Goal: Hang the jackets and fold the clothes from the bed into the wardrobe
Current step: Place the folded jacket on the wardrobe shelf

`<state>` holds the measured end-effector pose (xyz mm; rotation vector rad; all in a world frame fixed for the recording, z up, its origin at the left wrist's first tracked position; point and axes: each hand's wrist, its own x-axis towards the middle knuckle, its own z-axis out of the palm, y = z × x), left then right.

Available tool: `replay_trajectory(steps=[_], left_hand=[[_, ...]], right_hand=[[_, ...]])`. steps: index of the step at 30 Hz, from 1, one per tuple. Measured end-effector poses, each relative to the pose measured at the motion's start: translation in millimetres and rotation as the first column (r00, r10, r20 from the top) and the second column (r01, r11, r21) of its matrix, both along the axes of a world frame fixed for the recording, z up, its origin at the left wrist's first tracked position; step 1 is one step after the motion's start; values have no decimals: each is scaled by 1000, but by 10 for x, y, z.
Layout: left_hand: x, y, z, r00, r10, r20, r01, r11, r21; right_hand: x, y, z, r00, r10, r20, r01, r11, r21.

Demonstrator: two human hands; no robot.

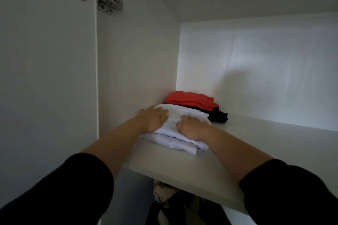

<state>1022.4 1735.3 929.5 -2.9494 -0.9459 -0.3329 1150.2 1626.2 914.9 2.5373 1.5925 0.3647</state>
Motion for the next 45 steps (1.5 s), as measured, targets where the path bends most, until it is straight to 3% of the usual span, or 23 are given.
replay_trajectory(steps=[4,7,11,15,19,22,28,34,40,45], left_hand=[[81,126,-117,1000,11,-20,-12,1000,-14],[160,77,-161,998,58,-22,-58,998,-7],[140,13,-192,996,88,-11,-88,995,-38],[-56,-152,-284,989,147,-14,-147,989,-9],[-407,-363,-333,985,158,68,-161,986,43],[-642,-657,-314,991,28,131,-45,990,133],[-976,-1599,-352,885,-282,370,171,937,306],[-1203,-2674,-569,783,-512,354,334,826,455],[-1390,-3986,-474,659,-658,365,538,751,382],[-1708,-5323,-375,476,-807,350,705,588,396]], right_hand=[[176,63,-29,997,70,-13,-70,997,-23],[193,70,-8,997,-5,-80,5,1000,-9],[118,-37,39,995,13,-100,-17,999,-31],[-147,-326,132,972,-43,-229,67,993,99],[-416,-731,38,948,21,-317,29,988,152],[-650,-1117,-3,975,22,-220,34,968,250],[-1210,-1961,-150,955,-293,-51,276,809,518],[-1831,-3093,-282,851,-525,-5,443,712,546],[-2452,-4551,-201,701,-711,62,572,611,548],[-3132,-5868,-166,535,-843,54,670,462,581]])
